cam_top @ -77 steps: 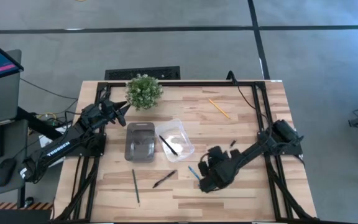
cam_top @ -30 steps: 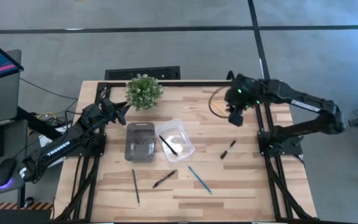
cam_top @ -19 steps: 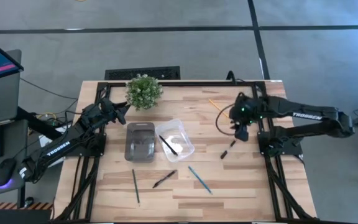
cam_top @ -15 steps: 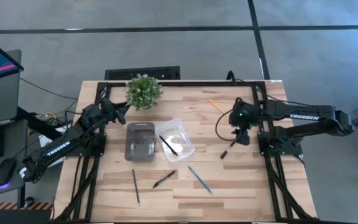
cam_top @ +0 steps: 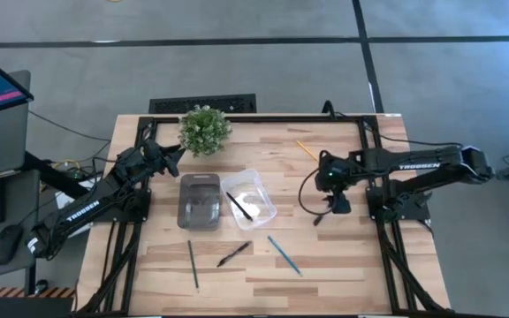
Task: Sort pens & pencils
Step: Put the right black pen into the transparent bin
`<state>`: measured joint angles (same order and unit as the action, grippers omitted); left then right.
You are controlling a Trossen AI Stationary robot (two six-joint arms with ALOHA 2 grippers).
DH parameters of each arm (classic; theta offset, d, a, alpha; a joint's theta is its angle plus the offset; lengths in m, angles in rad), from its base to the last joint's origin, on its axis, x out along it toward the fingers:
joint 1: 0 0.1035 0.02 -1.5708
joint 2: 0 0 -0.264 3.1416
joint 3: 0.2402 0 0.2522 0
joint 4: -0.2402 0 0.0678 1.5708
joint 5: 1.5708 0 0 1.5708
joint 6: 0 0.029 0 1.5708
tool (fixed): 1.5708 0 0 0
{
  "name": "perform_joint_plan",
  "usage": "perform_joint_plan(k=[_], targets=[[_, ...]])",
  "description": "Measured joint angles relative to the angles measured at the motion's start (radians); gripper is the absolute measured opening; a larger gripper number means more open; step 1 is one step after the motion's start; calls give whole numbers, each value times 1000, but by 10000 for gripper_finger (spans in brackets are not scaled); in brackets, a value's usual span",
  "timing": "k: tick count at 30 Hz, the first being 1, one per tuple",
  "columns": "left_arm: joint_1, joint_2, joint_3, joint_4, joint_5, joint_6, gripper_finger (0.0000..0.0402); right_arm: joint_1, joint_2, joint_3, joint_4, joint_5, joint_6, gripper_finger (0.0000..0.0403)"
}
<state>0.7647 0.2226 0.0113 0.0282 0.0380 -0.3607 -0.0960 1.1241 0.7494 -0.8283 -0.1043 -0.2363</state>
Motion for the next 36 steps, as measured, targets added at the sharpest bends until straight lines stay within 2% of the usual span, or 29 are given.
perform_joint_plan(k=[9, 17, 29, 36], targets=[[0, 0, 0, 0, 0, 0, 135, 0, 105, 0, 68, 0, 26, 260], [0, 0, 0, 0, 0, 0, 135, 4, 264, 1, 29, 0, -193, 260], [0, 0, 0, 0, 0, 0, 135, 185, 375, 0, 73, -3, -209, 260], [0, 0, 0, 0, -1, 0, 135, 237, 389, 0, 129, 10, -209, 260]])
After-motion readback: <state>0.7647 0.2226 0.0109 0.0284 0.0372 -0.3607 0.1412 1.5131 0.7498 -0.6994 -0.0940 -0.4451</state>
